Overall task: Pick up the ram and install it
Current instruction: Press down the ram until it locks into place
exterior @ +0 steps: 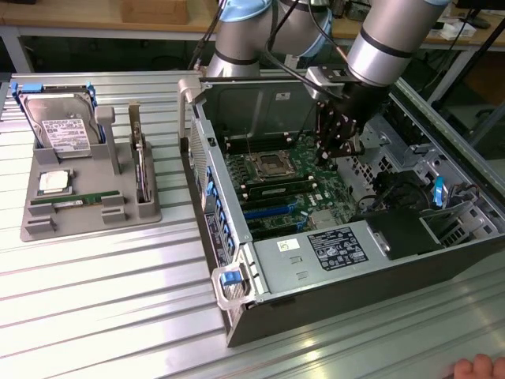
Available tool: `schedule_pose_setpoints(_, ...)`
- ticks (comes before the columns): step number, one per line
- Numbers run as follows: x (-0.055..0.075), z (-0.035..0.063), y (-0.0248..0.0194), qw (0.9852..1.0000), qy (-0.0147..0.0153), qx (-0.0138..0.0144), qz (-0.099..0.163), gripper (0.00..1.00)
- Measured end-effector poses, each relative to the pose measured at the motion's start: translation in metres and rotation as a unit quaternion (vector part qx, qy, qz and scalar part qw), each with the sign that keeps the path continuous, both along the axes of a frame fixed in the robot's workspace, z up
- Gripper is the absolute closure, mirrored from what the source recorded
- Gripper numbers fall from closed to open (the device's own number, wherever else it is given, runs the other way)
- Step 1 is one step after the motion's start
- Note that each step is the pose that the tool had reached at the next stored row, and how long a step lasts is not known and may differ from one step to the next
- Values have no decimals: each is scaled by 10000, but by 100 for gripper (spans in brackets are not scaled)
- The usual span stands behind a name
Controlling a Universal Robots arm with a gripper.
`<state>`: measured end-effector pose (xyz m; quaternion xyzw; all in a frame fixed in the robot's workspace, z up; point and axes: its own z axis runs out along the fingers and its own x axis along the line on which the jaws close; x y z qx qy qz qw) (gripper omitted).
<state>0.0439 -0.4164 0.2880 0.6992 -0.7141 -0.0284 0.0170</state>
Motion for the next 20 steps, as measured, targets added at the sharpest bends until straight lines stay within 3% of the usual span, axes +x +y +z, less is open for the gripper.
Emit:
schedule_pose_setpoints(4, 0, -8, -1, 10000, -1, 2, 0, 89)
schedule_pose_setpoints(20, 0, -424, -1, 10000, 0, -40, 0, 89)
